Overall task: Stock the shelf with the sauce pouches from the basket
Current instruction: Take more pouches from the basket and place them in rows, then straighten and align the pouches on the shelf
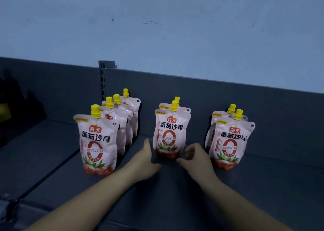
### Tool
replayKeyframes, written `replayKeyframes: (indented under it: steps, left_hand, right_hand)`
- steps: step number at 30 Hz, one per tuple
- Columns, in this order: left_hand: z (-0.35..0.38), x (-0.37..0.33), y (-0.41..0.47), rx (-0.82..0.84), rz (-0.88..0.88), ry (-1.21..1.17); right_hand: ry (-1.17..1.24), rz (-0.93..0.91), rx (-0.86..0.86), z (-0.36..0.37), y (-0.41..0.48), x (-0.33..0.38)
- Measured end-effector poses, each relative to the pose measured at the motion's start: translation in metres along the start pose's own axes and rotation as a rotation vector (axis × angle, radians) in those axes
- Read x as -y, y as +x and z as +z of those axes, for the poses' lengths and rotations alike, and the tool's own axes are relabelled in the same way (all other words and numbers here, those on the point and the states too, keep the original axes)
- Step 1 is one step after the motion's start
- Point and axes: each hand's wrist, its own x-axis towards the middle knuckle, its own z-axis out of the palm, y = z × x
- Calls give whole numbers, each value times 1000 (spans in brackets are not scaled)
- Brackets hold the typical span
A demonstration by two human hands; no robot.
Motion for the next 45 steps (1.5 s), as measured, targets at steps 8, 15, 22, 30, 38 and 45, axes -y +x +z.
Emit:
replayKeyframes:
  steps: [8,15,22,30,38,45]
  left_hand:
    - [-28,-13,-84,-129,88,324]
    - [-72,15,-195,-381,-123,783]
    - [-102,72,-332,-390,-521,896]
    - [-129,154,-460,-348,-887,819]
    - [-142,248,-557,-285,-1063,702]
    - [-134,317,-586,-213,-1097,595]
  right_hand:
    - [-297,-468,300,-17,-29,48]
    - [-565,-864,589,4,-79,111]
    - [-521,-1173,713,89,-159,157]
    - [-551,-1334,882,209,-240,208]
    - [-603,-1321,1045,333,-305,245]
    - [-658,-1245,1136,412,-322,228]
